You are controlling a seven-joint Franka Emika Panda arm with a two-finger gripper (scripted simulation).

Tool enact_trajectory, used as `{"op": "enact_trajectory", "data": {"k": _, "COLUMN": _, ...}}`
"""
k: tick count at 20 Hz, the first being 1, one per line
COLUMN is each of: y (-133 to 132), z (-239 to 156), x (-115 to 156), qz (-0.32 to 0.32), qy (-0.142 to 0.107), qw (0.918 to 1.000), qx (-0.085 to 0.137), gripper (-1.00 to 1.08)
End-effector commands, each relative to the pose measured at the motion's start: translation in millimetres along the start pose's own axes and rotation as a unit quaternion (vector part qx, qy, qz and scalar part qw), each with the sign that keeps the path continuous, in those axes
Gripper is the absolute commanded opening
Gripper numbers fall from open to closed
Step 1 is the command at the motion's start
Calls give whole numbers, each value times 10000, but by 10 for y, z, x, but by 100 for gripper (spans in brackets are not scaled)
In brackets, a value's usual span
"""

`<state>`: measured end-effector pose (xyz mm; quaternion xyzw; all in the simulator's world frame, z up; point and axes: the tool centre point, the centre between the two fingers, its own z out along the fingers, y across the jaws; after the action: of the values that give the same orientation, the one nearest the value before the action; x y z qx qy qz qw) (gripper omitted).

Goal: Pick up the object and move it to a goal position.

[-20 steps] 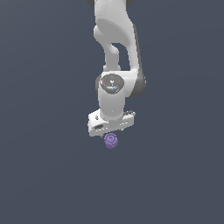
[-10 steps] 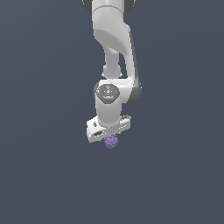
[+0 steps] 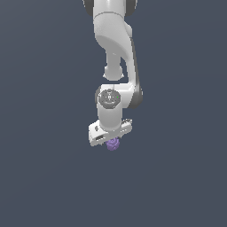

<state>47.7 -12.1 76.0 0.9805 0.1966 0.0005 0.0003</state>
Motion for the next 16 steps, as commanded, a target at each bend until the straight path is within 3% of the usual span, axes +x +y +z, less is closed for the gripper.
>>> {"op": "enact_trajectory", "data": {"k": 1, "y": -5, "z": 137, "x": -8, "qz": -7, "qy": -6, "qw": 10000, "qx": 3, "gripper": 100}}
{"op": "enact_trajectory", "data": {"k": 10, "y": 2, "z": 348, "x": 1, "qz": -14, "qy": -5, "qw": 10000, "qx": 4, "gripper": 100}}
{"op": "enact_trajectory", "data": {"k": 11, "y": 2, "z": 348, "x": 1, "qz": -14, "qy": -5, "qw": 10000, "qx": 4, "gripper": -100}}
{"op": "enact_trajectory", "data": {"k": 16, "y": 2, "z": 348, "x": 1, "qz": -14, "qy": -5, "qw": 10000, "qx": 4, "gripper": -100}}
